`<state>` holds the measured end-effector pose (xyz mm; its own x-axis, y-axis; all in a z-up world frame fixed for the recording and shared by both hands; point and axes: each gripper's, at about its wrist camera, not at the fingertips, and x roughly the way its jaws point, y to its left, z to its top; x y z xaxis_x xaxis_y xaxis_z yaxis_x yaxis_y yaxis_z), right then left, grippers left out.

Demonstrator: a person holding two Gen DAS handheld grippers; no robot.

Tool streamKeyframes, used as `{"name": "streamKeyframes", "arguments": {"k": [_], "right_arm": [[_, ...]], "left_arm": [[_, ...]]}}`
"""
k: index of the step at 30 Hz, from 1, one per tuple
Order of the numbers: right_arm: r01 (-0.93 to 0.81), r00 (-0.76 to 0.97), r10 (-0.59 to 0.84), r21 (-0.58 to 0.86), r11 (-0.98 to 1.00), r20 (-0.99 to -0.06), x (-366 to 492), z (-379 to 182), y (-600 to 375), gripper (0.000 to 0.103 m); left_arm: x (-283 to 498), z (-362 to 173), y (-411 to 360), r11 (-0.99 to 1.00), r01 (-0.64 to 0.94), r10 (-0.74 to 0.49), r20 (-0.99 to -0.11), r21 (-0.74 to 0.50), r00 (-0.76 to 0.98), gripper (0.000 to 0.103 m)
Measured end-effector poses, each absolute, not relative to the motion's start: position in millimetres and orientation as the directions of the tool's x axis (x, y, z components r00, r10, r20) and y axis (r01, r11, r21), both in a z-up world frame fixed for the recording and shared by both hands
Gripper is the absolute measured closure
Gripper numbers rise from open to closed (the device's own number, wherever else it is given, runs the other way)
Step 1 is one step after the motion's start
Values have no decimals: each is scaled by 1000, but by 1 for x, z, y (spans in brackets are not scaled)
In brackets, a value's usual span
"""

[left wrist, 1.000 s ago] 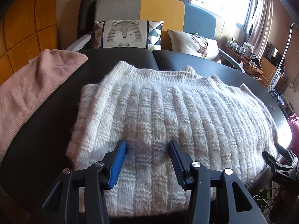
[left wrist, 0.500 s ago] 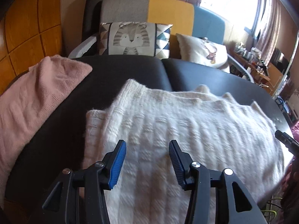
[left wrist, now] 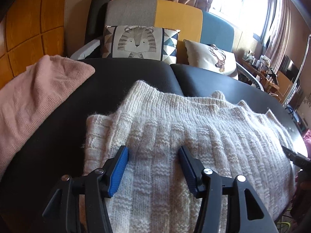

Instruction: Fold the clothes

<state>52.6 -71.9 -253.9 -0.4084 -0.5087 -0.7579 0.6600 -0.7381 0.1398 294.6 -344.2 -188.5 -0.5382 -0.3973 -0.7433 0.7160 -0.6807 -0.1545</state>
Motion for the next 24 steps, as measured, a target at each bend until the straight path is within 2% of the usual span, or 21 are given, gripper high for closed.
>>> {"name": "streamKeyframes", "arguments": {"k": [5,10,14,16,24], "right_arm": [[626,-456,-498,132,-769,-738,57,-232,-71,0],[706,-439,-558,114,-699,-704,68,-207,-102,0],[705,-376,-511,119,-699,-773,54,-227,-125,0],[691,-348,-481,128,-712,-805,46,-242,-125,0],[709,-378,-497,101,-698,-781,52,-244,-114,0]], "left_arm": [[299,-172,-348,-661,729,-388,-748,-181,-538,48],[286,-165,-356,-673,721,-397,-742,-165,-540,48],[272,-178,-365,-678,724,-387,-774,-130,-501,48],[273,-186,-371,-669,727,-366,-782,-155,-504,48],[279,-194,-372,-692,698,-361,-748,-186,-557,44]]}}
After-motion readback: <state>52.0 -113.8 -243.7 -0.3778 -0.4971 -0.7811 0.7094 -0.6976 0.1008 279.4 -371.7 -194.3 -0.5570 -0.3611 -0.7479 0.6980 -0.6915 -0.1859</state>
